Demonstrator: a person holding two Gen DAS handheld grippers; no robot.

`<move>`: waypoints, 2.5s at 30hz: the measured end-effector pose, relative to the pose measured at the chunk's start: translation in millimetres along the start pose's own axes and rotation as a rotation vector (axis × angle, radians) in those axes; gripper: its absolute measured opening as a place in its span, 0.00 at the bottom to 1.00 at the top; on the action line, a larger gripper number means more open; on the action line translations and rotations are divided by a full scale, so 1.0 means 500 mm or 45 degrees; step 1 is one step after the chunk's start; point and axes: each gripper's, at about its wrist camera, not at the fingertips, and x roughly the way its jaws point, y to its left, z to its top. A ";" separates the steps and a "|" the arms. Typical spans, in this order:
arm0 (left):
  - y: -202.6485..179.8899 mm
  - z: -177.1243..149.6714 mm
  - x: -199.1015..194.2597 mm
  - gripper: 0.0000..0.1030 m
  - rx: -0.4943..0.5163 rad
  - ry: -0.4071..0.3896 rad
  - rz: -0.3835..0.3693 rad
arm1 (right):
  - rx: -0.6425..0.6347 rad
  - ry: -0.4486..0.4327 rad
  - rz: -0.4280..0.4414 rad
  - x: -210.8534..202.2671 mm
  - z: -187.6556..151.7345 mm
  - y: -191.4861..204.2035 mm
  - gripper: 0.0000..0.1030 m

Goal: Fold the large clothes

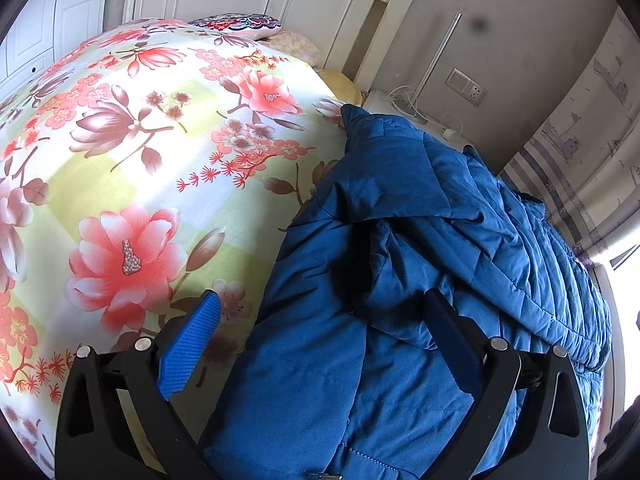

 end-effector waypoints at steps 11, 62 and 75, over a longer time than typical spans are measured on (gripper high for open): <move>-0.084 0.044 -0.141 0.93 0.112 -0.338 0.006 | -0.123 0.289 -0.060 0.167 -0.080 0.030 0.60; -0.273 0.044 0.119 0.96 0.579 -0.053 0.110 | -0.081 0.333 -0.109 0.332 0.015 0.034 0.78; -0.272 0.046 0.121 0.96 0.578 -0.056 0.110 | -0.370 0.274 -0.101 0.220 -0.061 0.149 0.86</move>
